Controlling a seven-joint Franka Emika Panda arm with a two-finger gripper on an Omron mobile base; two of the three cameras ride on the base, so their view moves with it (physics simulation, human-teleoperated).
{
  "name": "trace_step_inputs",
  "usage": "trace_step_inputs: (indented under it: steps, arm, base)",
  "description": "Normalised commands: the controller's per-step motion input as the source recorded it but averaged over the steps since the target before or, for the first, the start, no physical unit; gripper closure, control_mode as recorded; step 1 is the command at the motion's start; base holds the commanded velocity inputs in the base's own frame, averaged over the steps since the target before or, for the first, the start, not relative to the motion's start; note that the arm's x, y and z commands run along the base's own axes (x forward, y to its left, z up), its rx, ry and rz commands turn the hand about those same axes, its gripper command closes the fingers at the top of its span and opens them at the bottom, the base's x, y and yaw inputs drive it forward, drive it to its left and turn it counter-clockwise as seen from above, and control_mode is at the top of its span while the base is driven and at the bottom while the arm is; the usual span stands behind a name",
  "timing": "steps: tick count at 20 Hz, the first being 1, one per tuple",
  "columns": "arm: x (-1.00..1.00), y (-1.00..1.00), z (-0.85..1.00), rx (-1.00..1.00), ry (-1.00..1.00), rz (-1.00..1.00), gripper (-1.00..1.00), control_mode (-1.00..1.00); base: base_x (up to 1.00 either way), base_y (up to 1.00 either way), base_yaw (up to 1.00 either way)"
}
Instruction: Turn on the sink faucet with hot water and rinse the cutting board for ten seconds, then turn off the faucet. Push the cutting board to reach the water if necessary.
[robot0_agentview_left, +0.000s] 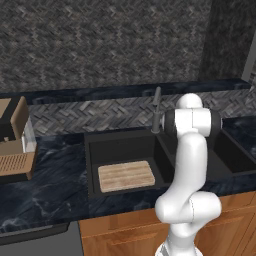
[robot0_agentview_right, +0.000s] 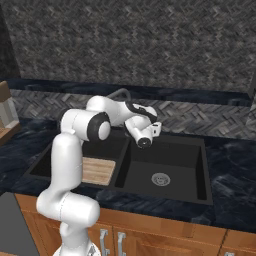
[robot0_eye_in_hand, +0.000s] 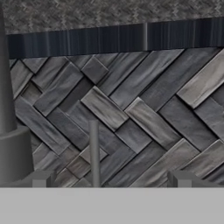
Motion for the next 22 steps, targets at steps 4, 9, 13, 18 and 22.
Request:
trace_step_inputs:
  steps: [4,9,13,18,22]
  arm:
    - [0.13,0.0,0.0,0.0,0.0,0.0,-1.0,-1.0]
    - [0.15,0.0,0.0,0.0,0.0,0.0,-1.0,-1.0]
    - [0.15,0.0,0.0,0.0,0.0,0.0,-1.0,-1.0]
    - [0.14,0.05,0.0,0.0,0.01,0.0,-1.0,-1.0]
    - [0.11,0.05,0.0,0.0,0.0,0.0,-1.0,-1.0]
  base:
    - [0.0,0.0,0.0]
    - [0.0,0.0,0.0]
    - [0.0,0.0,0.0]
    - [0.0,0.0,0.0]
    - [0.0,0.0,0.0]
